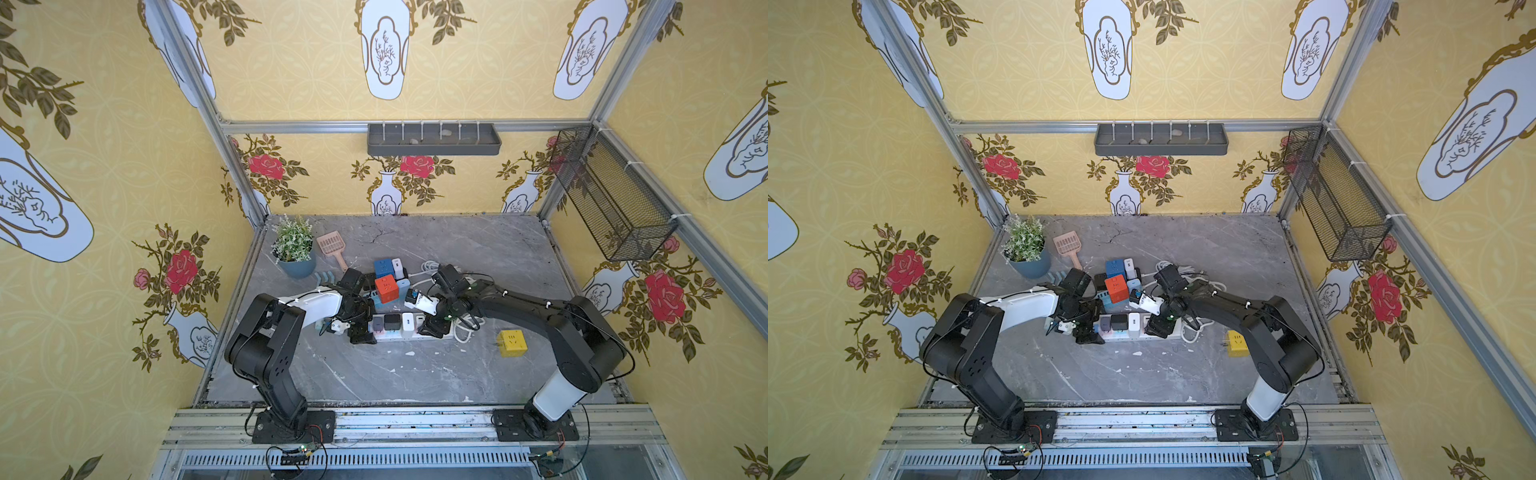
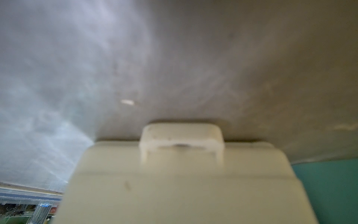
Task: Pull the plug off the socket
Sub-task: Remove the plug from the socket.
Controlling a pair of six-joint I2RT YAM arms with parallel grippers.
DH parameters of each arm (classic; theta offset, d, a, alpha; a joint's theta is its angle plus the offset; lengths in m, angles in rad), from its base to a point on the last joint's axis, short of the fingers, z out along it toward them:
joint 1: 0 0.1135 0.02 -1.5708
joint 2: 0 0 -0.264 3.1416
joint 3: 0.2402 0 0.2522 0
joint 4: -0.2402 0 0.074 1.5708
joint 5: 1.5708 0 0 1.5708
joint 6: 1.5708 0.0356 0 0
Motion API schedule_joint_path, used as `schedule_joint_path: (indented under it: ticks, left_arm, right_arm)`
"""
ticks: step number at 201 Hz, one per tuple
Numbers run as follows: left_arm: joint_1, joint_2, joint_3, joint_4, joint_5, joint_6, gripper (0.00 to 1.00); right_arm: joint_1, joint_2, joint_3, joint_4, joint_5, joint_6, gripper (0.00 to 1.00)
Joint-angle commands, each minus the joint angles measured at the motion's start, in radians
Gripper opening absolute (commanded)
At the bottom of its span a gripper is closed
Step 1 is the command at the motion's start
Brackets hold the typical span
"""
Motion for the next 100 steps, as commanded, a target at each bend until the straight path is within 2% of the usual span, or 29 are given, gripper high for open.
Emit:
schedule_joint_path:
  ticks: [1,28,100]
  left_arm:
    - [-0.003,0.028,-0.02,-0.061,-0.143,-0.323,0.25]
    - [-0.003,0.028,-0.018,-0.061,-0.143,-0.323,0.25]
    - [-0.003,0.03,-0.017,-0.064,-0.144,-0.321,0.25]
  right_arm:
    - [0.01,0.011,0.018,0.011,-0.001,-0.029,0.67]
    - [0.02,0.018,0.031,0.004,0.006,-0.039,0.61]
    - [0.036,0.032,0.054,-0.02,0.027,-0.088,0.52]
